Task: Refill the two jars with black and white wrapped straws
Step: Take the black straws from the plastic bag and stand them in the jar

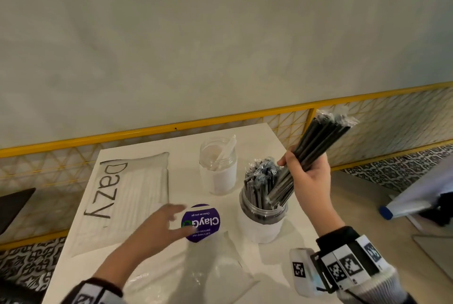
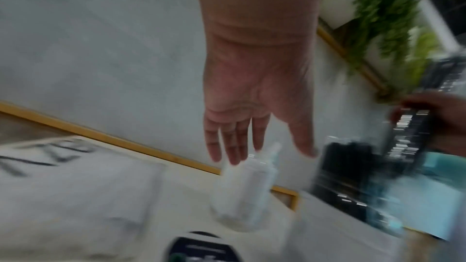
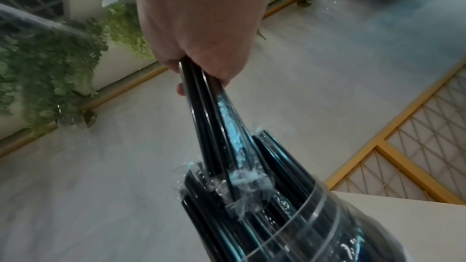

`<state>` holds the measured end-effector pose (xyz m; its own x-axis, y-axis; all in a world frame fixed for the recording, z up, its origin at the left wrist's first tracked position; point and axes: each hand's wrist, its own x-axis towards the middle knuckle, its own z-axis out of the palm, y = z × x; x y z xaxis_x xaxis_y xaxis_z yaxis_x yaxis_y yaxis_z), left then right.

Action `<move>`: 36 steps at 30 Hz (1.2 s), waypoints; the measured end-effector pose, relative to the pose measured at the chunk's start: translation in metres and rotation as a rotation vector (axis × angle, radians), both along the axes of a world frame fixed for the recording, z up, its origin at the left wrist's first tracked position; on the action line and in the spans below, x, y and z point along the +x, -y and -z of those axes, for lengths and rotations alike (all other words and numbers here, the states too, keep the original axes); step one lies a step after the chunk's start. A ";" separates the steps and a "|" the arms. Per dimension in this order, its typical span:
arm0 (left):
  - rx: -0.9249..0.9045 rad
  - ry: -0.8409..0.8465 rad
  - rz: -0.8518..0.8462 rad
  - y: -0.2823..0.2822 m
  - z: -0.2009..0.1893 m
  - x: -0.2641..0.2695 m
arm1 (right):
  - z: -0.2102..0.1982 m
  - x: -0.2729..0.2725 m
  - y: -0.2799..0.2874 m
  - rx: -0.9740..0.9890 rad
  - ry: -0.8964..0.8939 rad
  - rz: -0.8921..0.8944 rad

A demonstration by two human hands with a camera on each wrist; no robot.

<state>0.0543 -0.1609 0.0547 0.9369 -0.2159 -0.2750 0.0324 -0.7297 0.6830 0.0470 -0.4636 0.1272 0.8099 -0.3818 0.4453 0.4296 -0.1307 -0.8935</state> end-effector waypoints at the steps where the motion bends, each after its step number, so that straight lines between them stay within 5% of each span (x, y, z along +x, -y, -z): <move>1: -0.102 0.012 0.059 0.025 -0.005 0.004 | 0.002 0.002 0.000 -0.003 -0.002 -0.004; 8: -0.509 0.046 0.323 0.151 -0.004 0.045 | 0.035 0.021 -0.005 -0.006 -0.070 0.030; 19: -0.636 0.040 0.278 0.162 0.021 0.062 | 0.045 0.039 0.006 -0.139 0.064 0.047; 27: -0.631 0.036 0.293 0.164 0.018 0.062 | 0.053 0.055 -0.010 -0.168 0.146 0.217; 31: -0.589 0.039 0.291 0.164 0.019 0.064 | 0.054 0.060 -0.011 -0.333 0.102 0.243; 36: -0.530 0.075 0.274 0.164 0.025 0.065 | 0.082 0.041 -0.008 -0.888 -0.083 0.349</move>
